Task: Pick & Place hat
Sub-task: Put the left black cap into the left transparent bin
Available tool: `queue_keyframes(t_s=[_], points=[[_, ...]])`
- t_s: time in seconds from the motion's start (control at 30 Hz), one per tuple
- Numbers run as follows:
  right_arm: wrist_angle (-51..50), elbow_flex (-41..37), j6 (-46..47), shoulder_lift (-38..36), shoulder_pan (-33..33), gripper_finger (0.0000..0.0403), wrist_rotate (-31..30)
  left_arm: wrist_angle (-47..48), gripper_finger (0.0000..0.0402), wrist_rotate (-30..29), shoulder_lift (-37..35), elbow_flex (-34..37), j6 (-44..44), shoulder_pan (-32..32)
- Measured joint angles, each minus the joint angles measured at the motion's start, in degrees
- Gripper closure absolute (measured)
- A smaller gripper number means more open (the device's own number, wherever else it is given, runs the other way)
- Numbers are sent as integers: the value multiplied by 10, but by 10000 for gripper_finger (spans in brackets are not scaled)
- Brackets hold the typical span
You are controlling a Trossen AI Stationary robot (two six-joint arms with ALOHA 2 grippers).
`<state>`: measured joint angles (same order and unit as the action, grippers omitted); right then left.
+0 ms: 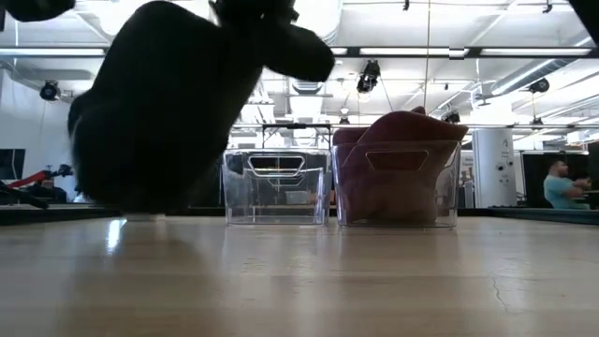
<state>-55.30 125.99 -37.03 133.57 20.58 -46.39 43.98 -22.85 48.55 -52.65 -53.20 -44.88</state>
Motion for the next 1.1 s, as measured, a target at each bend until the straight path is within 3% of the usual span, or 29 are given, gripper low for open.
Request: queue_keyframes(t_s=[0.1,0.17,0.3,0.47,0.6,0.83,0.93,1.1], points=[[-10,0,-16,0,27,389,-69,60,191,-67,-16,2,-47,1],[-26,-1,16,-2,40,389,-83,109,191,-100,-21,10,-82,2],[-59,-2,54,-8,41,389,-50,173,191,-158,-21,37,-153,4],[-58,-23,35,-3,57,389,-14,183,191,-139,-21,98,-230,13],[-36,-54,9,-3,66,390,2,110,191,-130,-24,166,-254,13],[23,-89,-34,-3,86,390,16,-166,191,-66,-14,310,-247,13],[21,-89,-9,-3,87,390,54,-220,191,-59,-9,351,-262,13],[23,-90,-5,-3,92,390,144,-274,191,-101,-1,386,-264,22]])
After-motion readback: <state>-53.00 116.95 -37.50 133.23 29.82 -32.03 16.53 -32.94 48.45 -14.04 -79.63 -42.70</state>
